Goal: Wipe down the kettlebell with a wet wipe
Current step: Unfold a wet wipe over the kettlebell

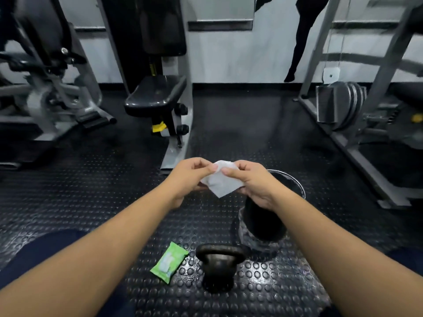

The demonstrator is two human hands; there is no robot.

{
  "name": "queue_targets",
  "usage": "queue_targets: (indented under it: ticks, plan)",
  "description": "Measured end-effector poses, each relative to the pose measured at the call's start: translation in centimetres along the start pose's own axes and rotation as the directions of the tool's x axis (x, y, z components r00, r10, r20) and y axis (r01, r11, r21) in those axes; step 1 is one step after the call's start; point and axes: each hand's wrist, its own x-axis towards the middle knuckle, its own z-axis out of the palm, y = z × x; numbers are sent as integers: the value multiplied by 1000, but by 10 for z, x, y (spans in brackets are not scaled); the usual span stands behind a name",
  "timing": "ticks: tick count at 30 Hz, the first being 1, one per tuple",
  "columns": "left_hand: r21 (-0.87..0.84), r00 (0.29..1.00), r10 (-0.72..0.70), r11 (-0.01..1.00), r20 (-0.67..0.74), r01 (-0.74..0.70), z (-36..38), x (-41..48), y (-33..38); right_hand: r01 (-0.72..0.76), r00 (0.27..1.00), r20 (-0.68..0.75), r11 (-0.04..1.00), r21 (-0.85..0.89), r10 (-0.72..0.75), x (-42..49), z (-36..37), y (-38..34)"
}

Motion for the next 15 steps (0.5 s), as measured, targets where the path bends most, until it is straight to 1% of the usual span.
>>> queue_targets:
  ticks: [3,4,6,8,11,14,15]
  plan:
    - [133,1000,25,991,-5,-24,-8,-16,32,24,998,50,999,-26,-22,-24,4,-23]
    - [180,1000,30,983,8,-31,-8,-20,46,43,998,50,999,-24,-42,-31,2,-28]
    - [219,999,32,975,24,-36,-4,-28,67,76,996,41,997,6,-76,-43,-1,-34]
    - [199,998,50,978,40,-57,3,-35,75,117,993,15,993,27,-117,-49,-5,-37]
    - [95,994,49,994,97,-58,16,-48,68,139,989,-52,990,28,-137,-59,-7,-36]
    - [36,991,119,992,54,-121,16,-63,43,134,986,-97,991,-15,-135,-67,1,-26]
    - [5,992,121,993,32,-121,14,-66,36,135,986,-98,991,-22,-136,-70,5,-22]
